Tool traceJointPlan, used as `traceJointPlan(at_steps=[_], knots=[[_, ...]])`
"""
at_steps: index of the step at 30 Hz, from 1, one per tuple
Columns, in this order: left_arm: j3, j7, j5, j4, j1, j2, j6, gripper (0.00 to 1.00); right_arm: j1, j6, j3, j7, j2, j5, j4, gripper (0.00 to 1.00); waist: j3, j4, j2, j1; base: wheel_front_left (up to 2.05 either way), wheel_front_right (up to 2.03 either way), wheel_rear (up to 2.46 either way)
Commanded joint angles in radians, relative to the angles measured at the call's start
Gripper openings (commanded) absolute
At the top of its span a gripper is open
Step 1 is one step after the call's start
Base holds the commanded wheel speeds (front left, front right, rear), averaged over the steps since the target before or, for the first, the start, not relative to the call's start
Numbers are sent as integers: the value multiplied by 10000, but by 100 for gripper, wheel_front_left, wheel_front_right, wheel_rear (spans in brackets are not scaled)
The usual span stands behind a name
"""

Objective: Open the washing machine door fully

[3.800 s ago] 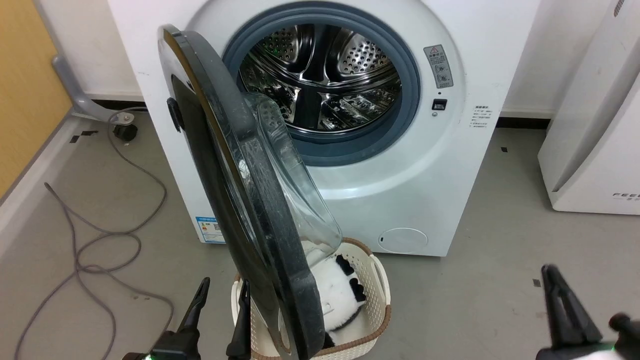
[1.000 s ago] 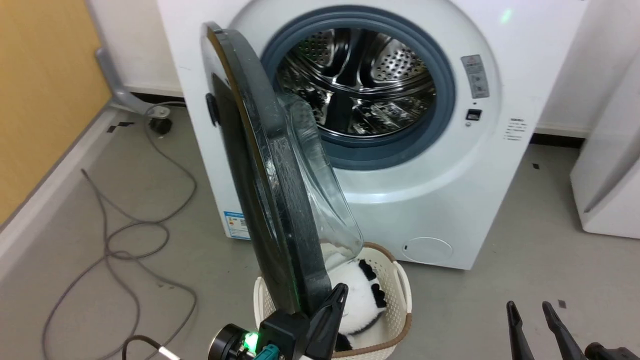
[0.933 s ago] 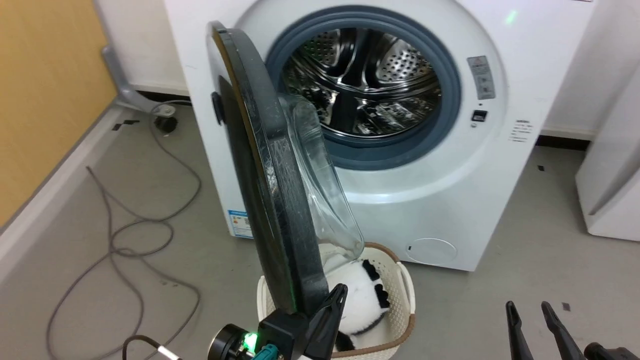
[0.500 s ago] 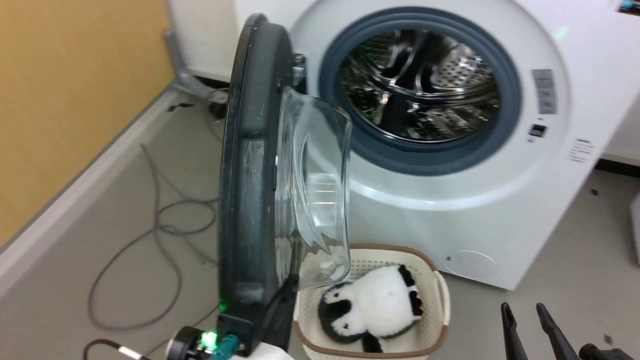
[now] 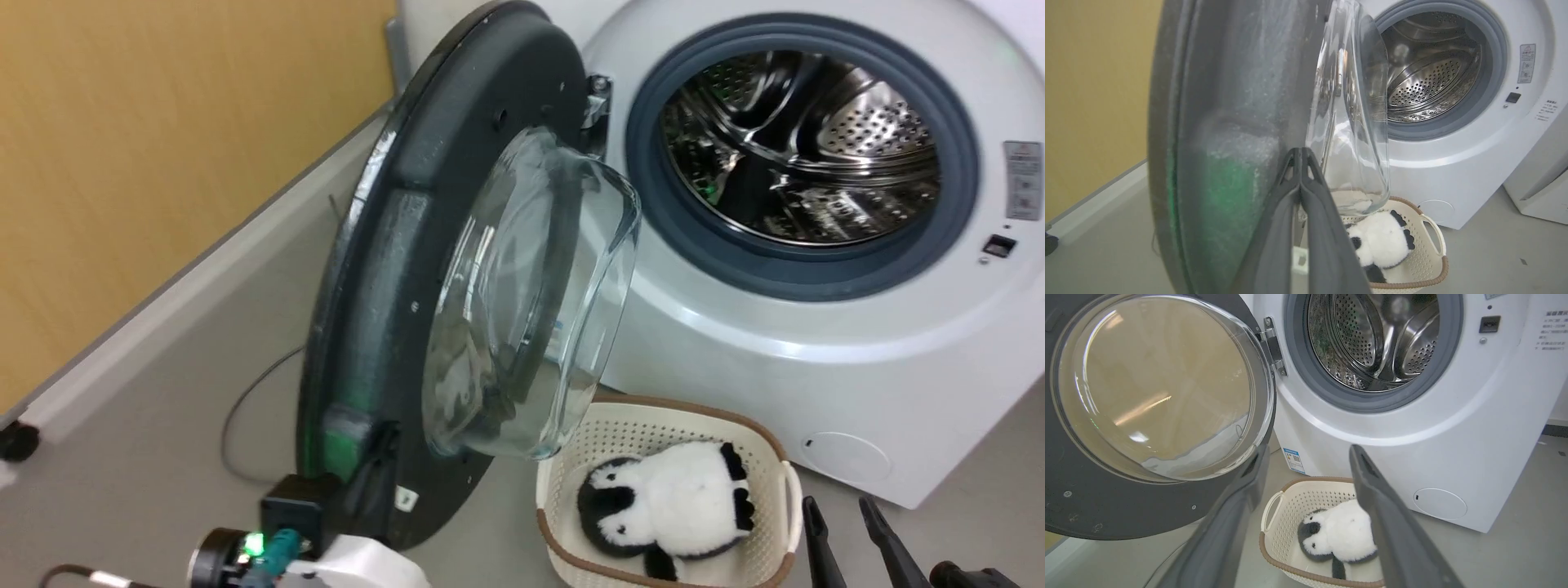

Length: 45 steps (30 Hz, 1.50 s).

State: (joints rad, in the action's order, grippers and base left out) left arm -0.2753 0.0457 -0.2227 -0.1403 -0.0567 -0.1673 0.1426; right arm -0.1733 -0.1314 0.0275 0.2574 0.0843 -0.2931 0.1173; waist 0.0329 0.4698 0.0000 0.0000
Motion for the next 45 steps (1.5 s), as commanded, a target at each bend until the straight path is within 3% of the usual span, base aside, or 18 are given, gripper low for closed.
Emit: traceJointPlan(at_steps=[1,15,25,39,45], knots=[[66,-67,-33,-8,87,-23,72,0,73,7,14,43,-4,-65,-14,100,-85,91,0,0,0,0,0],[1612,-990,-1096,706,918,-58,347,0,356,7,111,-95,776,53,-247,100,-1497,140,0,0,0,0,0],[2836,-1380,-1690,2047,2337,-782,258,0,503,7,-42,-587,1345,101,-923,100,-2569,-46,0,0,0,0,0],[3977,-1779,-2358,4567,3949,-1974,-131,0,714,7,123,-813,1555,104,-1300,100,-3260,-368,0,0,0,0,0],[4096,-2138,-2457,5352,4470,-2170,-261,0,778,7,97,-820,1597,71,-1307,100,-3383,-410,0,0,0,0,0]])
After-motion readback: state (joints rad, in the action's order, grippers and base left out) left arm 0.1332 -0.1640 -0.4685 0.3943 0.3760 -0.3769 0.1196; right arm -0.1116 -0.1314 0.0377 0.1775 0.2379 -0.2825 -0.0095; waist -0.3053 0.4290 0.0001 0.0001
